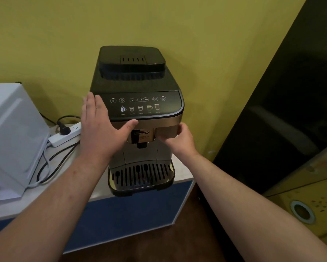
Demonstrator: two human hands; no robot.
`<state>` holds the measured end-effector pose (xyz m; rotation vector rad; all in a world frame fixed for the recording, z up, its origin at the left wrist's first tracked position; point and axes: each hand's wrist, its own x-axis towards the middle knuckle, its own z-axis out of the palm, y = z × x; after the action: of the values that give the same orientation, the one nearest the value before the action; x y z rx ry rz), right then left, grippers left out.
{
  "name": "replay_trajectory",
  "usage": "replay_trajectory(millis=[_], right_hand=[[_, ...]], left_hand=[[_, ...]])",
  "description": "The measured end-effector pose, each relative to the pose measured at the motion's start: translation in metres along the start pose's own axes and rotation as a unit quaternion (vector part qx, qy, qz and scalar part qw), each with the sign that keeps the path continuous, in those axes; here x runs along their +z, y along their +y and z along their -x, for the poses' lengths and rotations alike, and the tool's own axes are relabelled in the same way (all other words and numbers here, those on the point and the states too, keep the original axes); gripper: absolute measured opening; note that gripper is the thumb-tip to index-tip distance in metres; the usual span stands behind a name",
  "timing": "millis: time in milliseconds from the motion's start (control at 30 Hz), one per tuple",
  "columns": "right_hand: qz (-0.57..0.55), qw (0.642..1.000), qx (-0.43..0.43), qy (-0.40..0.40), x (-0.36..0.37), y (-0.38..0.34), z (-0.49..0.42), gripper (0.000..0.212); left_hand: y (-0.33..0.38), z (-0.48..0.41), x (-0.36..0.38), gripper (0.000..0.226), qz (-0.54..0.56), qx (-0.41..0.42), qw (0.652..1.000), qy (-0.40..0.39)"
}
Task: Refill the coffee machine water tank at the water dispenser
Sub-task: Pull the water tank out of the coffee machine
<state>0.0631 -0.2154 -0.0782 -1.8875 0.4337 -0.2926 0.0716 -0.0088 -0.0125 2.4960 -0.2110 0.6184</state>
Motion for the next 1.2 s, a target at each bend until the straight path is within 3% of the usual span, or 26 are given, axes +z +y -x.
replay_trajectory(millis=[200,400,667,867,1200], right_hand=[[-0.053,0.998,0.033,0.022,0.010,0.006,-0.017,0.062],[-0.078,0.996,0.052,0.007,0.018,0.012,-0.018,0.037],[-0.011,0.999,0.027,0.026,0.018,0.014,-0.017,0.054],[-0.006,0.998,0.029,0.055,0.019,0.014,-0.004,0.053],[-0.018,0.998,0.043,0.039,0.012,0.014,0.010,0.040]], left_hand=[[-0.001,0.000,0.004,0.111,0.008,-0.003,1.000,0.015],[-0.001,0.001,0.005,0.111,0.017,-0.006,1.000,0.021],[0.000,0.001,0.006,0.112,0.023,-0.014,0.999,0.021],[0.000,0.001,0.006,0.114,0.029,-0.019,0.999,0.020],[0.000,0.001,0.005,0.114,0.027,-0.019,0.999,0.017]])
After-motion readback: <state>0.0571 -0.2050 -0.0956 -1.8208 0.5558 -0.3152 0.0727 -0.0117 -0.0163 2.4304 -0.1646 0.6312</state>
